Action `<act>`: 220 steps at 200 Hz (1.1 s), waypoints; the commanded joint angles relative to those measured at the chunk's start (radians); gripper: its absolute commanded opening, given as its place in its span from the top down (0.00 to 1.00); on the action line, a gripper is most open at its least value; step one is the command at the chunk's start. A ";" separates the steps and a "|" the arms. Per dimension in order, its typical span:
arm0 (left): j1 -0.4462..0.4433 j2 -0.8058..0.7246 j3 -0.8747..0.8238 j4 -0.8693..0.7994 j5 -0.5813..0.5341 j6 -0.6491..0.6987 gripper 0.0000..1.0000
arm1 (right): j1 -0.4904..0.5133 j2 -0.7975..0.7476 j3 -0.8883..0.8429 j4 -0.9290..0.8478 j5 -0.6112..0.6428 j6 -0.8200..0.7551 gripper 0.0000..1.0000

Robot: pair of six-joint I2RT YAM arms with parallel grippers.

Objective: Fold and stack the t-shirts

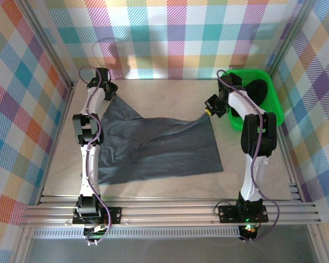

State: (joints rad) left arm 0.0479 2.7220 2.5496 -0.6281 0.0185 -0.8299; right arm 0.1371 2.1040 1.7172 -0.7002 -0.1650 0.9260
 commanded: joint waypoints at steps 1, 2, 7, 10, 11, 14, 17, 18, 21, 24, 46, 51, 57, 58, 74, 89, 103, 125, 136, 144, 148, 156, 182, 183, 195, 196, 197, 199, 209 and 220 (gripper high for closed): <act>-0.004 0.014 0.023 -0.035 0.003 0.031 0.59 | 0.004 0.016 0.027 -0.014 -0.023 -0.001 1.00; -0.004 0.015 0.024 -0.035 0.002 0.031 0.59 | 0.004 0.017 0.027 -0.014 -0.024 -0.001 1.00; -0.003 0.017 0.024 -0.033 0.001 0.031 0.60 | 0.004 0.018 0.027 -0.014 -0.025 0.000 1.00; -0.004 0.018 0.024 -0.032 0.001 0.031 0.61 | 0.004 0.018 0.027 -0.013 -0.025 0.000 1.00; -0.004 0.019 0.024 -0.031 0.001 0.031 0.61 | 0.004 0.018 0.027 -0.014 -0.025 0.000 1.00; -0.003 0.020 0.024 -0.028 0.004 0.031 0.61 | 0.005 0.019 0.027 -0.014 -0.025 0.000 1.00; -0.003 0.023 0.024 -0.025 0.007 0.032 0.62 | 0.005 0.019 0.027 -0.013 -0.026 0.000 1.00; -0.004 0.023 0.024 -0.022 0.008 0.031 0.62 | 0.005 0.019 0.027 -0.013 -0.027 0.000 1.00; -0.004 0.026 0.024 -0.017 0.014 0.030 0.62 | 0.005 0.019 0.027 -0.014 -0.025 -0.001 1.00; -0.004 0.029 0.026 -0.015 0.017 0.030 0.62 | 0.005 0.019 0.027 -0.014 -0.025 -0.001 1.00; -0.011 0.038 0.036 -0.025 0.028 0.026 0.62 | 0.006 0.018 0.027 -0.015 -0.022 0.000 1.00; -0.012 0.038 0.036 -0.029 0.030 0.026 0.62 | 0.004 0.018 0.026 -0.016 -0.024 0.000 1.00; -0.015 0.037 0.036 -0.033 0.032 0.031 0.62 | 0.005 0.018 0.027 -0.015 -0.024 0.000 1.00; -0.016 0.037 0.036 -0.034 0.032 0.031 0.62 | 0.005 0.018 0.027 -0.015 -0.024 0.000 1.00; -0.026 0.033 0.037 -0.042 0.025 0.044 0.66 | 0.005 0.018 0.025 -0.015 -0.024 -0.001 1.00; -0.028 0.029 0.036 -0.052 0.016 0.041 0.74 | 0.005 0.019 0.025 -0.015 -0.022 -0.001 1.00; -0.028 0.019 0.036 -0.063 -0.001 0.040 0.86 | 0.006 0.020 0.024 -0.010 -0.025 -0.003 1.00; -0.026 -0.010 0.037 -0.074 -0.028 0.040 1.00 | 0.006 0.020 0.024 -0.009 -0.024 -0.005 1.00; -0.026 -0.037 0.036 -0.086 -0.048 0.039 1.00 | 0.006 0.020 0.027 -0.002 -0.022 -0.011 1.00; -0.025 -0.063 0.036 -0.107 -0.070 0.031 1.00 | 0.005 0.022 0.035 0.002 -0.021 -0.020 1.00; -0.021 -0.075 0.036 -0.122 -0.082 0.022 1.00 | 0.006 0.025 0.040 0.003 -0.020 -0.024 1.00; -0.013 -0.100 0.035 -0.146 -0.090 0.000 1.00 | 0.006 0.031 0.055 0.000 -0.016 -0.034 1.00; 0.030 -0.192 0.037 -0.264 -0.075 -0.076 1.00 | 0.003 0.071 0.122 -0.035 -0.008 -0.070 1.00; 0.032 -0.195 0.037 -0.270 -0.074 -0.078 1.00 | 0.003 0.073 0.124 -0.036 -0.008 -0.071 1.00; 0.052 -0.236 0.031 -0.331 -0.047 -0.093 1.00 | 0.002 0.092 0.150 -0.055 -0.008 -0.086 1.00; 0.053 -0.240 0.030 -0.335 -0.047 -0.093 1.00 | 0.002 0.092 0.152 -0.056 -0.008 -0.087 1.00; 0.055 -0.245 0.029 -0.340 -0.043 -0.093 1.00 | 0.001 0.094 0.154 -0.057 -0.008 -0.089 1.00; 0.058 -0.251 0.028 -0.348 -0.038 -0.092 1.00 | 0.000 0.097 0.157 -0.059 -0.008 -0.092 1.00; 0.069 -0.288 0.018 -0.396 -0.017 -0.085 1.00 | 0.001 0.107 0.170 -0.070 -0.004 -0.106 1.00; 0.081 -0.332 -0.019 -0.424 0.022 -0.075 1.00 | -0.001 0.114 0.178 -0.077 0.000 -0.123 1.00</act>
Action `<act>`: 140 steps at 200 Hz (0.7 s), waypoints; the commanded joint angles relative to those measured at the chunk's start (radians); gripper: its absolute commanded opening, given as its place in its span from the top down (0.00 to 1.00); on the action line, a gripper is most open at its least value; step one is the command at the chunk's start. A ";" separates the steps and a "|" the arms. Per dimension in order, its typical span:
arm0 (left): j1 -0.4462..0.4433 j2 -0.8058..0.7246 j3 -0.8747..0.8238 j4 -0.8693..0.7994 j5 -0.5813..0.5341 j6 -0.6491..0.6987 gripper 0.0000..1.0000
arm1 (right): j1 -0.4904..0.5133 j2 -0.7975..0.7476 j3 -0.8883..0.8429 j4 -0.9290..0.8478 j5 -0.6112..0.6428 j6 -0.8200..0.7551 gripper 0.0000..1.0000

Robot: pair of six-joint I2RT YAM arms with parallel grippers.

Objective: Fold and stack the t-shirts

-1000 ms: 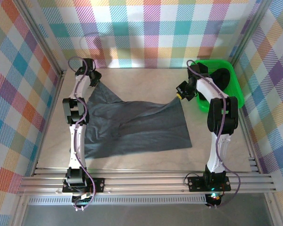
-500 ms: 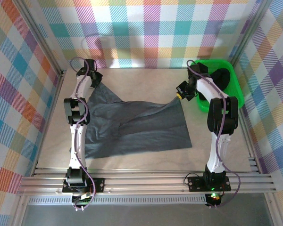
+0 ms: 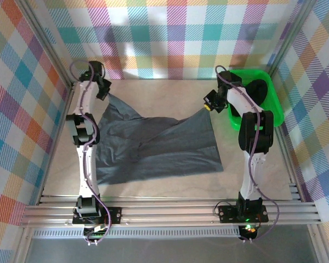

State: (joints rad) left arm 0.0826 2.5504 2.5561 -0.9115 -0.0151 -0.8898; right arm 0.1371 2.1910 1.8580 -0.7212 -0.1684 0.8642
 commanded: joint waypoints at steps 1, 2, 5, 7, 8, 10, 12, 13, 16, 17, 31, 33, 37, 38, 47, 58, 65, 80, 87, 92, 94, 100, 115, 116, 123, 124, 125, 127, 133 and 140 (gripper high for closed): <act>0.047 -0.165 -0.030 -0.142 0.059 -0.013 1.00 | -0.001 0.028 0.039 -0.057 0.004 -0.064 1.00; 0.048 -0.170 -0.034 -0.144 0.062 -0.013 1.00 | -0.001 0.028 0.040 -0.058 0.005 -0.065 1.00; 0.050 -0.184 -0.051 -0.150 0.067 -0.010 1.00 | -0.002 0.031 0.041 -0.060 0.005 -0.069 1.00; 0.052 -0.195 -0.062 -0.152 0.071 -0.009 1.00 | -0.002 0.030 0.042 -0.061 0.004 -0.071 1.00; 0.053 -0.201 -0.068 -0.152 0.072 -0.007 1.00 | -0.002 0.031 0.042 -0.061 0.005 -0.073 1.00; 0.054 -0.211 -0.082 -0.153 0.076 -0.005 1.00 | -0.003 0.032 0.043 -0.061 0.005 -0.076 1.00; 0.056 -0.224 -0.098 -0.152 0.078 -0.003 1.00 | -0.004 0.032 0.045 -0.061 0.004 -0.077 1.00; 0.056 -0.230 -0.105 -0.151 0.081 -0.001 1.00 | -0.004 0.033 0.045 -0.061 0.004 -0.081 1.00; 0.059 -0.249 -0.128 -0.149 0.083 0.002 1.00 | -0.004 0.033 0.046 -0.062 0.004 -0.084 1.00; 0.060 -0.255 -0.136 -0.148 0.084 0.003 1.00 | -0.006 0.034 0.047 -0.062 0.004 -0.085 1.00; 0.077 -0.350 -0.260 -0.122 0.097 0.007 1.00 | -0.007 0.041 0.061 -0.074 0.007 -0.105 1.00; 0.080 -0.363 -0.278 -0.117 0.100 0.006 1.00 | -0.008 0.041 0.063 -0.076 0.007 -0.109 1.00; 0.084 -0.387 -0.310 -0.110 0.114 0.005 1.00 | -0.008 0.044 0.067 -0.078 0.007 -0.115 1.00; 0.086 -0.392 -0.317 -0.109 0.116 0.004 1.00 | -0.008 0.044 0.069 -0.079 0.008 -0.117 1.00; 0.099 -0.431 -0.364 -0.115 0.147 0.000 1.00 | -0.008 0.046 0.075 -0.082 0.007 -0.132 1.00; 0.106 -0.469 -0.403 -0.140 0.183 0.002 1.00 | -0.008 0.042 0.079 -0.084 0.007 -0.154 1.00; 0.107 -0.493 -0.427 -0.155 0.206 0.007 1.00 | -0.008 0.039 0.078 -0.085 0.008 -0.166 1.00; 0.106 -0.563 -0.507 -0.176 0.231 0.011 1.00 | -0.009 0.023 0.070 -0.089 0.012 -0.188 1.00; 0.106 -0.606 -0.554 -0.180 0.229 0.009 1.00 | -0.008 0.008 0.056 -0.084 0.012 -0.195 1.00; 0.108 -0.640 -0.589 -0.182 0.228 0.003 1.00 | -0.008 -0.002 0.044 -0.079 0.012 -0.198 1.00; 0.108 -0.655 -0.604 -0.182 0.228 0.001 1.00 | -0.008 -0.007 0.038 -0.078 0.013 -0.200 1.00; 0.108 -0.696 -0.645 -0.185 0.229 -0.009 1.00 | -0.008 -0.023 0.021 -0.072 0.018 -0.203 1.00; 0.108 -0.796 -0.739 -0.199 0.228 -0.052 1.00 | -0.008 -0.069 -0.031 -0.058 0.036 -0.213 1.00; 0.108 -0.804 -0.745 -0.201 0.228 -0.055 1.00 | -0.008 -0.072 -0.033 -0.056 0.038 -0.213 1.00; 0.107 -0.855 -0.794 -0.204 0.232 -0.075 1.00 | -0.008 -0.096 -0.061 -0.048 0.049 -0.217 1.00; 0.106 -0.859 -0.801 -0.204 0.233 -0.079 1.00 | -0.008 -0.099 -0.064 -0.045 0.050 -0.218 1.00; 0.106 -0.868 -0.807 -0.204 0.233 -0.082 1.00 | -0.008 -0.102 -0.068 -0.044 0.051 -0.219 1.00; 0.107 -0.883 -0.820 -0.206 0.233 -0.089 1.00 | -0.008 -0.110 -0.076 -0.043 0.055 -0.220 1.00; 0.109 -0.926 -0.853 -0.217 0.229 -0.104 1.00 | -0.008 -0.130 -0.100 -0.031 0.060 -0.226 1.00; 0.107 -0.976 -0.890 -0.228 0.221 -0.117 1.00 | -0.008 -0.153 -0.126 -0.024 0.069 -0.232 1.00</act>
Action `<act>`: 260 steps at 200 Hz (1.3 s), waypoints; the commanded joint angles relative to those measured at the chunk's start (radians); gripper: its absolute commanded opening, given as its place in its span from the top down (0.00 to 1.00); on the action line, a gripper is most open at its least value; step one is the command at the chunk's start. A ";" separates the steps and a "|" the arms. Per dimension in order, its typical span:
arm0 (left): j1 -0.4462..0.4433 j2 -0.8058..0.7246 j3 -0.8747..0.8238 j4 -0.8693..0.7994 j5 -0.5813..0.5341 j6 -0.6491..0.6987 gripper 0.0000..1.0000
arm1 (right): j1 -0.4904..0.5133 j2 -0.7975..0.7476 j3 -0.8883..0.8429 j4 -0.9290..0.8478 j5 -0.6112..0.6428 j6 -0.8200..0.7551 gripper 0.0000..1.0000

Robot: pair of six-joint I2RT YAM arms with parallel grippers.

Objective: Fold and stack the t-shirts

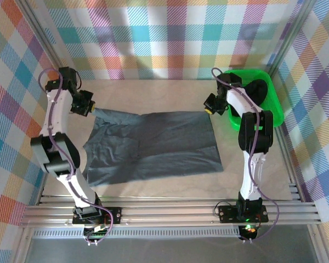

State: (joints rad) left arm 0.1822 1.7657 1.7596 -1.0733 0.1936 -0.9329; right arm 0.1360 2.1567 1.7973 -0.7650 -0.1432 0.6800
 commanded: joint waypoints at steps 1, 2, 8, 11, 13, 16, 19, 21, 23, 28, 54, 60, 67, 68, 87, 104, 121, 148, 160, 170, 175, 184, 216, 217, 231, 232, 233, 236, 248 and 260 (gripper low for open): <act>0.007 -0.199 -0.098 -0.067 0.012 -0.077 1.00 | -0.007 -0.121 -0.068 0.021 0.045 -0.050 1.00; 0.008 -0.206 -0.100 -0.068 0.011 -0.079 1.00 | -0.007 -0.125 -0.071 0.022 0.047 -0.051 1.00; 0.007 -0.249 -0.136 -0.074 0.012 -0.094 1.00 | -0.007 -0.142 -0.089 0.024 0.056 -0.055 1.00; 0.008 -0.270 -0.153 -0.079 0.013 -0.101 1.00 | -0.007 -0.151 -0.097 0.025 0.061 -0.058 1.00; 0.008 -0.285 -0.164 -0.083 0.013 -0.106 1.00 | -0.007 -0.156 -0.104 0.025 0.064 -0.060 1.00; 0.008 -0.305 -0.180 -0.087 0.013 -0.114 1.00 | -0.007 -0.165 -0.115 0.027 0.072 -0.062 1.00; 0.007 -0.327 -0.201 -0.091 0.016 -0.122 1.00 | -0.007 -0.172 -0.125 0.027 0.079 -0.063 1.00; 0.008 -0.340 -0.213 -0.093 0.018 -0.125 1.00 | -0.007 -0.178 -0.131 0.026 0.084 -0.063 1.00; 0.008 -0.355 -0.226 -0.094 0.020 -0.129 1.00 | -0.007 -0.185 -0.138 0.027 0.090 -0.063 1.00; 0.007 -0.389 -0.259 -0.099 0.024 -0.138 1.00 | -0.007 -0.200 -0.155 0.028 0.104 -0.062 1.00; 0.006 -0.545 -0.402 -0.180 -0.005 -0.119 1.00 | -0.007 -0.274 -0.255 0.043 0.165 -0.050 1.00; 0.006 -0.582 -0.448 -0.191 -0.009 -0.115 1.00 | -0.008 -0.290 -0.283 0.051 0.169 -0.047 1.00; 0.008 -0.617 -0.505 -0.194 -0.010 -0.110 1.00 | -0.007 -0.307 -0.318 0.064 0.164 -0.041 1.00; 0.007 -0.622 -0.514 -0.193 -0.010 -0.110 1.00 | -0.007 -0.307 -0.323 0.065 0.162 -0.039 1.00; 0.007 -0.684 -0.666 -0.167 -0.007 -0.110 1.00 | -0.005 -0.331 -0.407 0.084 0.136 -0.024 1.00; 0.007 -0.698 -0.754 -0.143 -0.030 -0.105 1.00 | -0.003 -0.346 -0.471 0.090 0.130 -0.017 1.00; 0.007 -0.691 -0.795 -0.137 -0.067 -0.091 1.00 | -0.001 -0.362 -0.520 0.096 0.125 -0.011 1.00; 0.007 -0.691 -0.826 -0.137 -0.110 -0.064 1.00 | 0.007 -0.375 -0.555 0.076 0.135 -0.004 1.00; 0.006 -0.694 -0.853 -0.133 -0.110 -0.068 1.00 | 0.011 -0.385 -0.570 0.068 0.145 0.007 1.00; 0.008 -0.696 -0.873 -0.127 -0.120 -0.070 1.00 | 0.014 -0.397 -0.584 0.067 0.151 0.019 1.00; 0.007 -0.697 -0.877 -0.129 -0.129 -0.073 1.00 | 0.014 -0.406 -0.590 0.068 0.155 0.026 1.00; 0.007 -0.700 -0.875 -0.130 -0.145 -0.080 1.00 | 0.017 -0.420 -0.600 0.070 0.158 0.034 1.00; 0.007 -0.708 -0.764 -0.161 -0.207 -0.121 1.00 | 0.028 -0.441 -0.589 0.041 0.175 0.034 1.00; 0.007 -0.708 -0.757 -0.162 -0.208 -0.122 1.00 | 0.029 -0.442 -0.589 0.040 0.175 0.034 1.00; 0.007 -0.696 -0.672 -0.189 -0.238 -0.127 1.00 | 0.038 -0.464 -0.585 0.027 0.183 0.035 1.00; 0.006 -0.696 -0.669 -0.190 -0.241 -0.126 1.00 | 0.040 -0.466 -0.585 0.026 0.184 0.035 1.00; 0.006 -0.695 -0.662 -0.193 -0.243 -0.126 1.00 | 0.040 -0.468 -0.585 0.026 0.185 0.036 1.00; 0.006 -0.692 -0.646 -0.200 -0.249 -0.125 1.00 | 0.043 -0.473 -0.585 0.023 0.187 0.037 1.00; 0.008 -0.686 -0.604 -0.217 -0.263 -0.121 1.00 | 0.056 -0.489 -0.588 0.010 0.190 0.048 1.00; 0.007 -0.687 -0.599 -0.229 -0.260 -0.121 1.00 | 0.071 -0.502 -0.593 -0.014 0.204 0.060 1.00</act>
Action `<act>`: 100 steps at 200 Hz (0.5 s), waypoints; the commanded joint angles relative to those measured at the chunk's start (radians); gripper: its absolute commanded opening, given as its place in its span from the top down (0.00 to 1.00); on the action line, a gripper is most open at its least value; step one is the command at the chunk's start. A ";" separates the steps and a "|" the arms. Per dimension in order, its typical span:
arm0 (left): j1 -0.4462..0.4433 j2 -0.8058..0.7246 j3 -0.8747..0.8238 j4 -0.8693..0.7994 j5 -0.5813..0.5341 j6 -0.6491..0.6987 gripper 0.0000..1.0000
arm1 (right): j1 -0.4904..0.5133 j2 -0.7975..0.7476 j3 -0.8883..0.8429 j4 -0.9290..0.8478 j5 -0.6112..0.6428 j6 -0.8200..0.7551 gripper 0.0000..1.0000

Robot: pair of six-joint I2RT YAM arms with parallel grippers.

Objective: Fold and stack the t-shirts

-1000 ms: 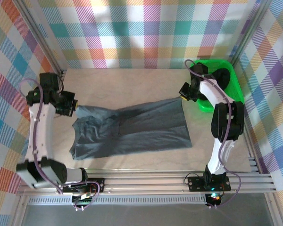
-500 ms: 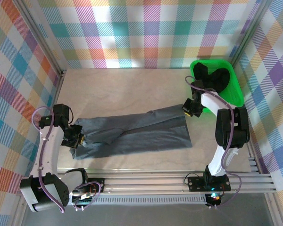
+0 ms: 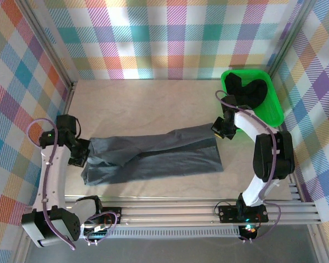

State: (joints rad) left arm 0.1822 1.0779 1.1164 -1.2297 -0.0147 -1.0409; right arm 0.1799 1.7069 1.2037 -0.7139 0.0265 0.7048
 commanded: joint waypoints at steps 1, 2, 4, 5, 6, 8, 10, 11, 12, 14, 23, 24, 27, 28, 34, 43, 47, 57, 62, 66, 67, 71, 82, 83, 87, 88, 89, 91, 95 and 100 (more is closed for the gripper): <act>0.007 0.000 0.043 -0.074 -0.052 -0.014 1.00 | 0.028 -0.053 0.000 -0.067 0.036 0.036 1.00; 0.007 -0.001 0.042 -0.074 -0.051 -0.014 1.00 | 0.029 -0.053 -0.001 -0.070 0.039 0.037 1.00; 0.006 -0.003 0.038 -0.075 -0.048 -0.017 1.00 | 0.031 -0.055 -0.002 -0.073 0.043 0.039 1.00; 0.006 -0.004 0.037 -0.075 -0.048 -0.018 1.00 | 0.032 -0.056 -0.004 -0.074 0.044 0.042 1.00; 0.006 -0.006 0.034 -0.076 -0.046 -0.019 1.00 | 0.033 -0.057 -0.005 -0.075 0.046 0.042 1.00; 0.007 -0.010 0.028 -0.076 -0.044 -0.020 1.00 | 0.034 -0.060 -0.007 -0.078 0.049 0.044 1.00; 0.007 -0.012 0.022 -0.077 -0.042 -0.022 1.00 | 0.036 -0.061 -0.011 -0.079 0.052 0.047 1.00; 0.007 -0.013 0.019 -0.077 -0.041 -0.022 1.00 | 0.037 -0.063 -0.013 -0.079 0.053 0.048 1.00; 0.007 -0.015 0.017 -0.077 -0.041 -0.024 1.00 | 0.038 -0.064 -0.015 -0.079 0.056 0.049 1.00; 0.007 -0.021 0.011 -0.076 -0.038 -0.025 1.00 | 0.039 -0.066 -0.019 -0.080 0.058 0.050 1.00; 0.006 -0.042 -0.026 -0.077 -0.031 -0.035 1.00 | 0.044 -0.076 -0.044 -0.071 0.059 0.057 1.00; 0.007 -0.044 -0.030 -0.077 -0.031 -0.036 1.00 | 0.044 -0.076 -0.047 -0.070 0.059 0.058 1.00; 0.007 -0.052 -0.040 -0.081 -0.030 -0.041 1.00 | 0.045 -0.078 -0.055 -0.069 0.060 0.060 1.00; 0.007 -0.054 -0.044 -0.081 -0.030 -0.042 1.00 | 0.045 -0.078 -0.057 -0.069 0.060 0.060 1.00; 0.007 -0.071 -0.066 -0.082 -0.026 -0.047 1.00 | 0.047 -0.079 -0.071 -0.069 0.062 0.064 1.00; 0.006 -0.096 -0.101 -0.084 -0.020 -0.055 1.00 | 0.051 -0.076 -0.086 -0.074 0.070 0.065 1.00; 0.006 -0.105 -0.114 -0.088 -0.019 -0.059 1.00 | 0.053 -0.077 -0.092 -0.077 0.074 0.065 1.00; 0.006 -0.127 -0.151 -0.085 -0.013 -0.062 1.00 | 0.058 -0.081 -0.115 -0.075 0.082 0.066 1.00; 0.006 -0.135 -0.167 -0.083 -0.010 -0.064 1.00 | 0.059 -0.083 -0.129 -0.069 0.083 0.065 1.00; 0.006 -0.140 -0.180 -0.079 -0.005 -0.064 1.00 | 0.061 -0.083 -0.139 -0.064 0.084 0.065 1.00; 0.006 -0.140 -0.183 -0.077 -0.005 -0.064 1.00 | 0.061 -0.083 -0.141 -0.062 0.084 0.066 1.00; 0.006 -0.143 -0.200 -0.070 0.002 -0.065 1.00 | 0.061 -0.083 -0.147 -0.060 0.086 0.067 1.00; 0.006 -0.147 -0.241 -0.029 0.035 -0.061 1.00 | 0.061 -0.074 -0.165 -0.047 0.090 0.063 1.00; 0.006 -0.145 -0.244 -0.026 0.037 -0.061 1.00 | 0.061 -0.075 -0.165 -0.045 0.090 0.062 1.00; 0.006 -0.143 -0.260 -0.012 0.047 -0.062 1.00 | 0.061 -0.070 -0.167 -0.040 0.093 0.058 1.00; 0.006 -0.142 -0.260 -0.010 0.049 -0.061 1.00 | 0.061 -0.069 -0.167 -0.040 0.094 0.056 1.00; 0.006 -0.141 -0.262 -0.006 0.051 -0.061 1.00 | 0.061 -0.067 -0.166 -0.039 0.093 0.055 1.00; 0.004 -0.140 -0.269 0.001 0.055 -0.061 1.00 | 0.061 -0.065 -0.165 -0.038 0.094 0.052 1.00; 0.003 -0.138 -0.280 0.018 0.062 -0.058 1.00 | 0.061 -0.059 -0.163 -0.036 0.095 0.049 1.00; 0.001 -0.132 -0.294 0.039 0.072 -0.053 1.00 | 0.061 -0.053 -0.159 -0.036 0.096 0.044 1.00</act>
State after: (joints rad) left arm 0.1822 0.9375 0.8822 -1.2495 0.0029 -1.0866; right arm 0.2363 1.6398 1.0431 -0.7513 0.0910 0.7517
